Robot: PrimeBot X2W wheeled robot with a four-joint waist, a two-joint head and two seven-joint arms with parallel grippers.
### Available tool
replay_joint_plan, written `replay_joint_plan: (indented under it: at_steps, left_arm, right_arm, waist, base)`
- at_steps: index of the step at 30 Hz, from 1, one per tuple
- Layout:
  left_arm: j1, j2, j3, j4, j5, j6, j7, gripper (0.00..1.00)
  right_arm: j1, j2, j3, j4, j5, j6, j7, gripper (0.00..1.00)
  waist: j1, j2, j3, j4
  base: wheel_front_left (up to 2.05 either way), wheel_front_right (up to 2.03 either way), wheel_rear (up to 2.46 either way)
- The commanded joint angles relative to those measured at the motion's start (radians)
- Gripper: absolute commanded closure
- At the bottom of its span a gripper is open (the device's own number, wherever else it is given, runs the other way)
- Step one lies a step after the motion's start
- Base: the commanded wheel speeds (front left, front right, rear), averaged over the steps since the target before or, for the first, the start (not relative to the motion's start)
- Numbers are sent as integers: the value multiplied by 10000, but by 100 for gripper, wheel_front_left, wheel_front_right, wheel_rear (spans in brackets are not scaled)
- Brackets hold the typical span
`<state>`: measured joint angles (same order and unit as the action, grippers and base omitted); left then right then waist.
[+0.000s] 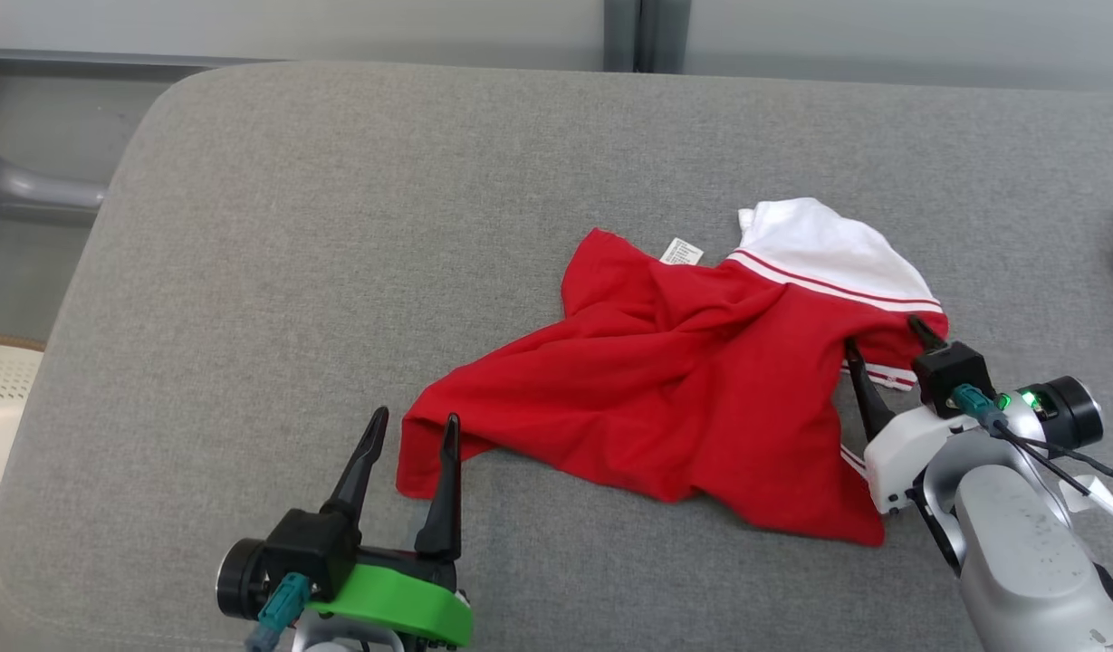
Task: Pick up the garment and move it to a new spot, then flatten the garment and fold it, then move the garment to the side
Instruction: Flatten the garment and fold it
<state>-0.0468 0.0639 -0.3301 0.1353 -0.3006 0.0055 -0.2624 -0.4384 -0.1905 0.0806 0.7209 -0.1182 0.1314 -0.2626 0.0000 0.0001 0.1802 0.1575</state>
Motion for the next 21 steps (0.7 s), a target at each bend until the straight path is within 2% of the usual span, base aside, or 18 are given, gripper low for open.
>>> replay_joint_plan:
  at_steps: [1, 2, 3, 8, 15, 21]
  left_arm:
    - [-145, -38, -31, 35, 79, -41, -31, 0]
    - [-166, -44, -39, 50, 76, -54, -31, 0]
    - [-180, -52, -40, 59, 84, -55, -31, 0]
    - [-182, -97, 6, 81, 130, -29, -31, 0]
    - [-228, -120, -22, 19, 153, -58, -32, 0]
    - [-381, -128, -234, -87, 24, -105, -32, 0]
  right_arm:
    - [-221, -51, 161, 212, 84, -14, -31, 64]
    - [-344, -86, 283, 374, 187, -14, -31, 78]
    - [-427, -119, 381, 489, 260, -14, -31, 100]
    - [-846, -338, 871, 707, 736, -14, -31, 100]
    - [-1381, -767, 1340, -75, 1205, -14, -31, 100]
    - [-2727, -1372, 1637, -18, 1170, -14, 265, 100]
  waist:
    - [0, -1, 183, 199]
    - [0, -1, 198, 219]
    - [0, -1, 209, 228]
    - [0, -1, 250, 182]
    - [0, -1, 353, 112]
    - [0, -1, 645, 384]
  base:
    - [0, 0, 0]
    - [0, 0, 0]
    - [0, 0, 0]
    - [0, 0, 0]
    - [0, 0, 0]
    - [0, 0, 0]
